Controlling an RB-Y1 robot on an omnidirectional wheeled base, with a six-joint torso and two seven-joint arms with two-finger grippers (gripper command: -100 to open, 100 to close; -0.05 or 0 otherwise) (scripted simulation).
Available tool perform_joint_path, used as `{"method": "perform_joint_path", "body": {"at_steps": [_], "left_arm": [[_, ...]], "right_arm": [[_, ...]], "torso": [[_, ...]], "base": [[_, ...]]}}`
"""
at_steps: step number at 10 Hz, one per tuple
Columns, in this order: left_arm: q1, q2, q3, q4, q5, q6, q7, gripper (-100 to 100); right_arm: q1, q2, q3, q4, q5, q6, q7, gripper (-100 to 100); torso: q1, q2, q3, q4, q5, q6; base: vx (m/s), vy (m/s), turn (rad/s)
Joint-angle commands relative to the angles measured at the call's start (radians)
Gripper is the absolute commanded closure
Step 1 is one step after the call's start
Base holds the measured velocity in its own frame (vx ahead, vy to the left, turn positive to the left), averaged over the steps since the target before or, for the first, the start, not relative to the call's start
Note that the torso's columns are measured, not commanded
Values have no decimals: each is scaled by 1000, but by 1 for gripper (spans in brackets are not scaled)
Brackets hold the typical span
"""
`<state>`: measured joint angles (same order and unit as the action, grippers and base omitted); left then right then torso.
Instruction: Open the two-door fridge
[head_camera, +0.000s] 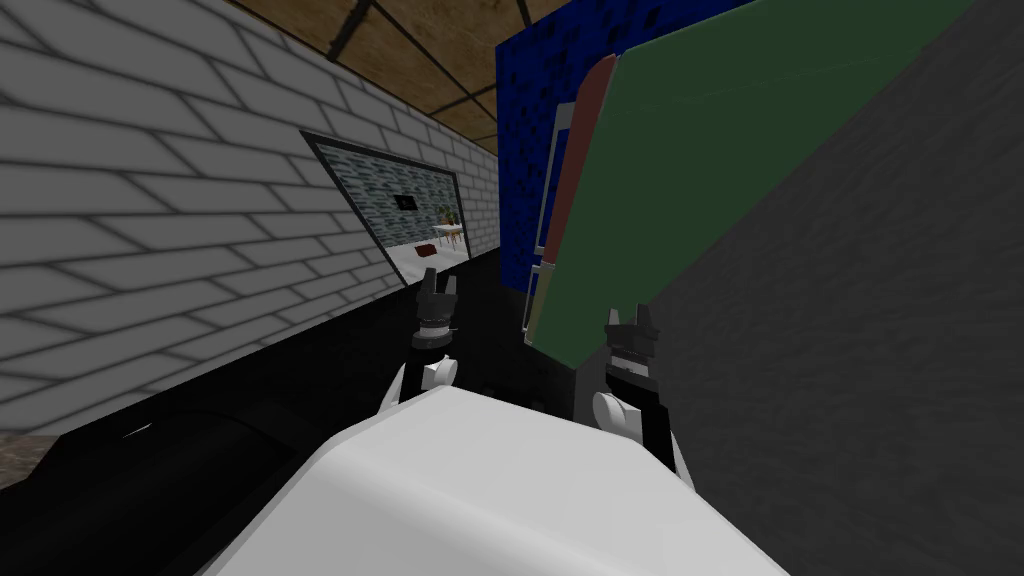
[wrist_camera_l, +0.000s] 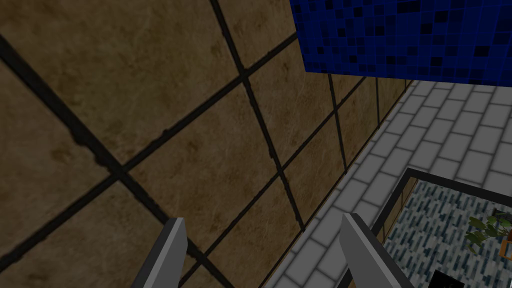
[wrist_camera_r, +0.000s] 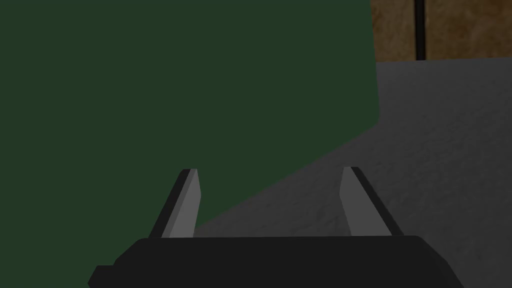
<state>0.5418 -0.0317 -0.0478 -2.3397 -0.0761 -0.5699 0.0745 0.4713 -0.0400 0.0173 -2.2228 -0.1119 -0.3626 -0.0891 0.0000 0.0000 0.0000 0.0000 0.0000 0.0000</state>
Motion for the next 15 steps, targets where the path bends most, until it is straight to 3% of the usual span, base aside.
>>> {"method": "perform_joint_path", "body": {"at_steps": [1, 9, 10, 12, 15], "left_arm": [[0, 0, 0, 0, 0, 0, 0, 0], [0, 0, 0, 0, 0, 0, 0, 0], [0, 0, 0, 0, 0, 0, 0, 0], [0, 0, 0, 0, 0, 0, 0, 0], [0, 0, 0, 0, 0, 0, 0, 0]], "right_arm": [[0, 0, 0, 0, 0, 0, 0, 0], [0, 0, 0, 0, 0, 0, 0, 0], [4, -40, -15, 1, 12, 1, 25, -100], [10, -76, -37, 1, 28, 4, 62, -100], [24, -132, -84, -2, 64, 7, 138, -100]], "torso": [[0, 40, -82, 41, 0, 0], [0, 618, -1234, 617, 0, 0], [0, 691, -1382, 691, 0, 0], [3, 731, -1473, 733, 1, 0], [0, 737, -1477, 738, 0, 0]], "base": [[0, 0, 0], [0, 0, 0], [48, 31, -27], [92, 71, -46], [118, 82, -49]]}}
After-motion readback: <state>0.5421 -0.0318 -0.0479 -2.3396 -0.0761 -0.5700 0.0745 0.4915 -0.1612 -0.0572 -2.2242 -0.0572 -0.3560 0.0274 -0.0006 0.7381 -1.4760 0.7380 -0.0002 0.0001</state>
